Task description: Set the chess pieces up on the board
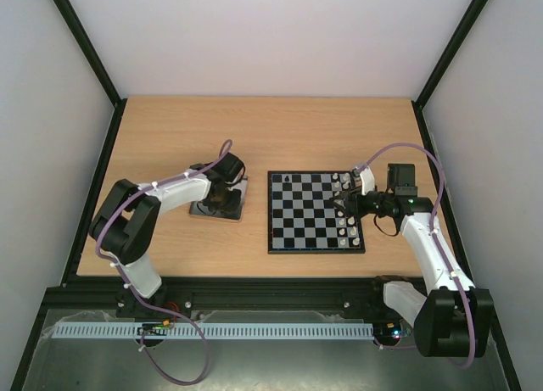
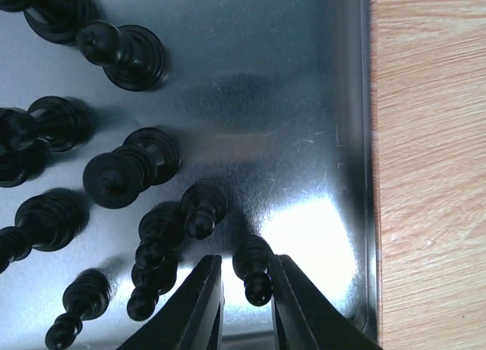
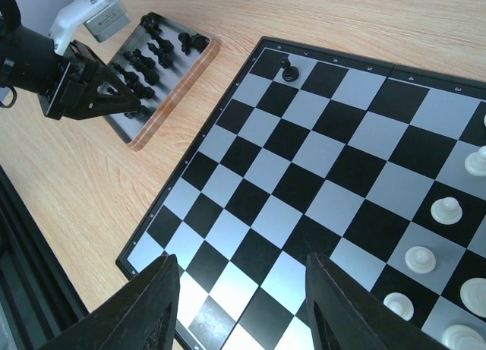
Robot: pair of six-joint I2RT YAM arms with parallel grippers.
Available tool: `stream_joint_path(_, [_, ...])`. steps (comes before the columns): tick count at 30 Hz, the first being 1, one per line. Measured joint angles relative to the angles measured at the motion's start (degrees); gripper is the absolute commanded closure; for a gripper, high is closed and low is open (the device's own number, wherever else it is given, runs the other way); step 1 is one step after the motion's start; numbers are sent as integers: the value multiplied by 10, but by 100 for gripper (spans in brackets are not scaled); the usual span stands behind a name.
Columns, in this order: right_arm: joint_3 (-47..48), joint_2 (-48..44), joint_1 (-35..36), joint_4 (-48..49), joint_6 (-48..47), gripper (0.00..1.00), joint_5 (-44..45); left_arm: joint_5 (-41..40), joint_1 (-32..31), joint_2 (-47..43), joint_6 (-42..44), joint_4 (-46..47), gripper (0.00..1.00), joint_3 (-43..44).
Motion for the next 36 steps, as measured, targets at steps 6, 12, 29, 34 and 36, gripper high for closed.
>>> stream_joint_path(6, [0, 0, 0, 0, 0, 53, 0, 0, 0, 4, 2, 5, 83, 0])
stream_joint_path(12, [0, 0, 0, 0, 0, 53, 0, 0, 0, 4, 7, 7, 87, 0])
stream_joint_path(29, [0, 0, 0, 0, 0, 53, 0, 16, -69, 5, 16, -26, 89, 112])
stream_joint_path(34, [0, 0, 0, 0, 0, 53, 0, 24, -89, 51, 23, -25, 89, 187])
stream_joint_path(36, [0, 0, 0, 0, 0, 53, 0, 27, -92, 78, 25, -25, 89, 213])
